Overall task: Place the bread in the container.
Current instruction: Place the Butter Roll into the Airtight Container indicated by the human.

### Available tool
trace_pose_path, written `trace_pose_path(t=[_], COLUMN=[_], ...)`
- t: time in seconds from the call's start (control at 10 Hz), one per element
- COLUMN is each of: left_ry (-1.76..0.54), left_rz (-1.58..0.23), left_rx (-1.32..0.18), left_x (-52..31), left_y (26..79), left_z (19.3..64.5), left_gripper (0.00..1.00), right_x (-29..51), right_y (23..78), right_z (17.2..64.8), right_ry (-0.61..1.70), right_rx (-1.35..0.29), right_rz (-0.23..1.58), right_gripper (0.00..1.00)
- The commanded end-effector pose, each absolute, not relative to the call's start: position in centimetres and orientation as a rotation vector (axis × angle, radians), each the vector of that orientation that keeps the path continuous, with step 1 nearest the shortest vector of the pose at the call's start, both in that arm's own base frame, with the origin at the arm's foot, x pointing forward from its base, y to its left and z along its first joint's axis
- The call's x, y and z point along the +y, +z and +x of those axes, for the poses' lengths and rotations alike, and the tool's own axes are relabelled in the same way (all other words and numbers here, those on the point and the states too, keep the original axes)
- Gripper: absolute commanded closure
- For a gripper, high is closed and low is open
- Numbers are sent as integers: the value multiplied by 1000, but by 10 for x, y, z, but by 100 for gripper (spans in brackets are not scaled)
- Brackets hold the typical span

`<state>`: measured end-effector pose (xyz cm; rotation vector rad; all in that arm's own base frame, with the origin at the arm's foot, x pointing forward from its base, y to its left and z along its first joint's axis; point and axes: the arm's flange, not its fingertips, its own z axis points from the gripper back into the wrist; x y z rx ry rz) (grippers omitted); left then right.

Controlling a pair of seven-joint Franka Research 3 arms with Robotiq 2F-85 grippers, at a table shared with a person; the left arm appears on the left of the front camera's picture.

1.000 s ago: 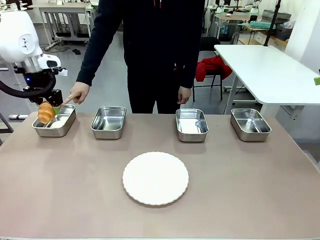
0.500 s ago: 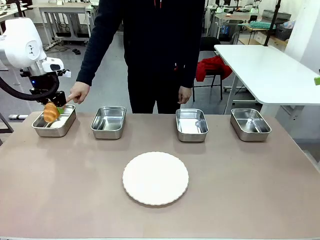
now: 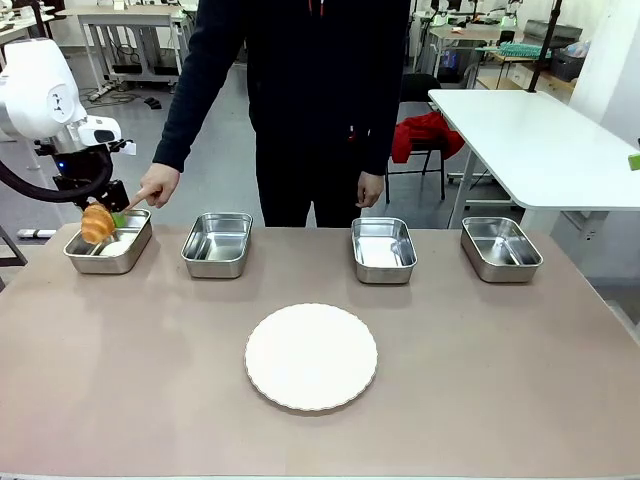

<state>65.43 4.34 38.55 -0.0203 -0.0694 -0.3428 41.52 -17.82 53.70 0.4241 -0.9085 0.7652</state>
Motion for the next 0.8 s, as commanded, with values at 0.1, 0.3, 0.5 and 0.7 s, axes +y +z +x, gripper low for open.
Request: trace_pose_path(t=[0.1,0.3,0.5,0.7], left_ry=[-373,-378,-397,-362], left_rz=[-63,-63,-51,-27], left_rx=[-78,-73,-93,-77], left_x=[45,46,45,42], left_y=[390,390,399,391], left_z=[656,656,650,655], left_gripper=[0,0,0,0], right_x=[-177,-177,-177,-177], right_y=[539,539,539,539], right_z=[414,414,414,414], right_ry=[767,767,767,767], right_rx=[-917,-917,-917,-917], right_rz=[428,428,428,428], right_gripper=[0,0,0,0])
